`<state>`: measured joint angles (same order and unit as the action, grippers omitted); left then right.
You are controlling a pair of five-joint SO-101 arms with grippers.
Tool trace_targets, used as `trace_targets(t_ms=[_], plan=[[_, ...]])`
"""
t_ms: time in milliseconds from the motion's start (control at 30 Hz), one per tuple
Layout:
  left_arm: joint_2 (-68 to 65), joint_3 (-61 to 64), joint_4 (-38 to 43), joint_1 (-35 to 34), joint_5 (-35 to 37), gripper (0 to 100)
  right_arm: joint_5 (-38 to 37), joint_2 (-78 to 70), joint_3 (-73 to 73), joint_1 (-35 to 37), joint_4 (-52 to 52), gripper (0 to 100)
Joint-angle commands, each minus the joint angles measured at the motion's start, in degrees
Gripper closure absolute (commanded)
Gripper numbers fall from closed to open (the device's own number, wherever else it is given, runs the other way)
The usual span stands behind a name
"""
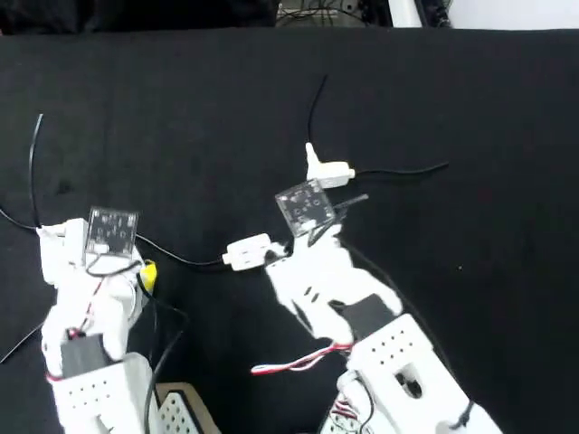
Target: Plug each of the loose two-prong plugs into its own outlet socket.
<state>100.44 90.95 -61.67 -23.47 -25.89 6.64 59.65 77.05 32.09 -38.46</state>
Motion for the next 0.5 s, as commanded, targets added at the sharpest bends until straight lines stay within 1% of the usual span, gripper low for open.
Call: trace_targets(t_ms=[0, 100, 233, 333, 467], plan=[[4.0, 1.8, -2.1, -2.2, 0.4, 71, 1.8, -4.5, -0.7, 1.2, 4.3, 98.7], [2.2, 2.4, -0.9, -2.9, 0.0, 71, 1.8, -7.8, -1.4, 1.2, 5.4, 98.7], [3.2, 4.6, -1.2, -1.3, -5.9, 71, 1.8, -10.6, -2.6, -0.2, 6.3, 98.7], [3.8, 5.0, -1.2, -1.3, -6.1, 71, 1.8, -12.1, -2.9, -2.1, 9.0, 98.7], [3.9, 5.1, -1.3, -1.3, -6.2, 71, 1.8, -14.5, -2.0, -2.9, 14.3, 98.7]])
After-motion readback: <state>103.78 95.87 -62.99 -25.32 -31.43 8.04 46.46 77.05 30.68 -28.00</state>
